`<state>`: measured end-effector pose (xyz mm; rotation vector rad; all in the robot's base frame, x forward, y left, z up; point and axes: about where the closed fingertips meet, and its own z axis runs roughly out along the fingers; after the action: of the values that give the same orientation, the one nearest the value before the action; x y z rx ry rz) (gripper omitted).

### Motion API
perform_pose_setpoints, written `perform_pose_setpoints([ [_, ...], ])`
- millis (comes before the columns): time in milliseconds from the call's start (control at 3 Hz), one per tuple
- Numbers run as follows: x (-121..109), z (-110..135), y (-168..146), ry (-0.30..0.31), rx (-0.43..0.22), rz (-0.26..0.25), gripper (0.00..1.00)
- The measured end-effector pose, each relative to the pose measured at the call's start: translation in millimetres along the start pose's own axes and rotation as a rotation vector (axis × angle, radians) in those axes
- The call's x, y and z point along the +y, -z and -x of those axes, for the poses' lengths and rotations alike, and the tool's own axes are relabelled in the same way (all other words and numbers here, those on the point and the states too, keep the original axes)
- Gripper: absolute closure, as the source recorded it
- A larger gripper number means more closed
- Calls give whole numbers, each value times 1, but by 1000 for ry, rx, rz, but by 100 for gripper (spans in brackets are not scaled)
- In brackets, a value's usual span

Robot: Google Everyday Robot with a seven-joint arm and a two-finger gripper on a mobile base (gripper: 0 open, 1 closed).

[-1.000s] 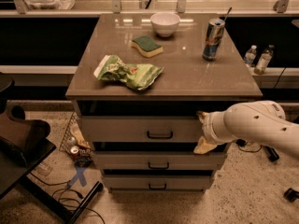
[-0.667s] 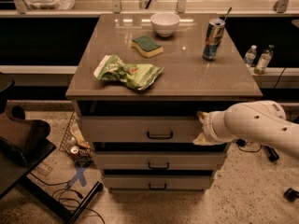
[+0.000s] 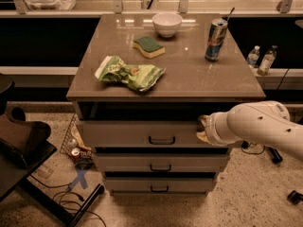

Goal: Open top drawer

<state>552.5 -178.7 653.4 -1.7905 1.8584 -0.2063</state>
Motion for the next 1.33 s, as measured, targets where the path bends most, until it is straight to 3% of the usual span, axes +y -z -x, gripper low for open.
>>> perform_pose_setpoints([
  [1000, 8, -8, 16, -15, 4, 17, 100],
  [1333, 20, -19, 31, -33, 12, 30, 100],
])
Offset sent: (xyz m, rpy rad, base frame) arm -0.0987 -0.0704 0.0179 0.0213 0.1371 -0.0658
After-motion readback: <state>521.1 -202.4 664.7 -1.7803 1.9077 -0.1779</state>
